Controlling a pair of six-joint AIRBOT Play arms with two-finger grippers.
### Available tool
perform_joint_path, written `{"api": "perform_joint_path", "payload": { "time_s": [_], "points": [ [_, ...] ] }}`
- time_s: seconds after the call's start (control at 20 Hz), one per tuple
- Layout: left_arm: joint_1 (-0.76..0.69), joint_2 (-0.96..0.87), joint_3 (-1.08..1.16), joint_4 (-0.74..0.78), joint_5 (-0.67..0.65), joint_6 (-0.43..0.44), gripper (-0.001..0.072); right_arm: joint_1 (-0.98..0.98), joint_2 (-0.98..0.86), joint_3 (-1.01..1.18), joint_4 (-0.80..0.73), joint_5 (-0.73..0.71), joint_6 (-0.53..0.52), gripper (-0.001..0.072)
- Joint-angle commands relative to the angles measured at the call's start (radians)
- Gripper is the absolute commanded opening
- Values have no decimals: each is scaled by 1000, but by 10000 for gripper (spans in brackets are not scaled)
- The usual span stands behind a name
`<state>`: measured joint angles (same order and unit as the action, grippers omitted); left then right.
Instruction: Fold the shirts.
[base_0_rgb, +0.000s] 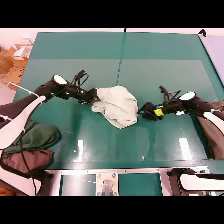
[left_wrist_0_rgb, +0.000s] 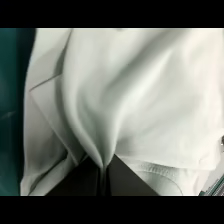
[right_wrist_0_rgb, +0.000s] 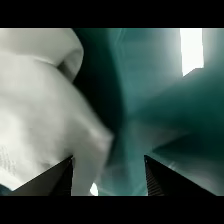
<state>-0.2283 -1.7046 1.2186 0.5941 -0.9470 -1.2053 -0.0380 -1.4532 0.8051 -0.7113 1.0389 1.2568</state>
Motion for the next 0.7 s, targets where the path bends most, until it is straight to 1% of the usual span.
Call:
{"api": "perform_joint_path", "payload": {
  "time_s": [0.0,0.1,0.15,0.2,0.25,0.3,0.4,0.45,0.55,0.65],
  "points": [
    [-2,-21,31,-79,-8,88,34,96,-73,-1,58,8,-46,512],
    [2,-21,71,-77,-30,88,33,145,-73,-1,134,-1,-101,509],
    [2,-21,90,-76,-45,88,33,161,-73,-1,171,-21,-119,448],
    [2,-21,108,-74,-61,88,33,167,-73,-1,197,-34,-143,277],
    [2,-21,127,-74,-72,88,33,167,-73,1,214,-37,-174,89],
    [2,-19,153,-69,-87,88,33,163,-73,10,213,-34,-192,20],
    [2,-7,235,-54,-137,87,32,121,-68,57,212,34,-195,18],
    [2,4,294,-48,-169,79,32,83,-58,109,212,105,-194,17],
    [2,45,451,-40,-225,50,32,-6,-20,266,212,257,-159,17],
    [2,95,642,-19,-259,7,32,-95,54,467,212,352,-106,17]
  ]
}}
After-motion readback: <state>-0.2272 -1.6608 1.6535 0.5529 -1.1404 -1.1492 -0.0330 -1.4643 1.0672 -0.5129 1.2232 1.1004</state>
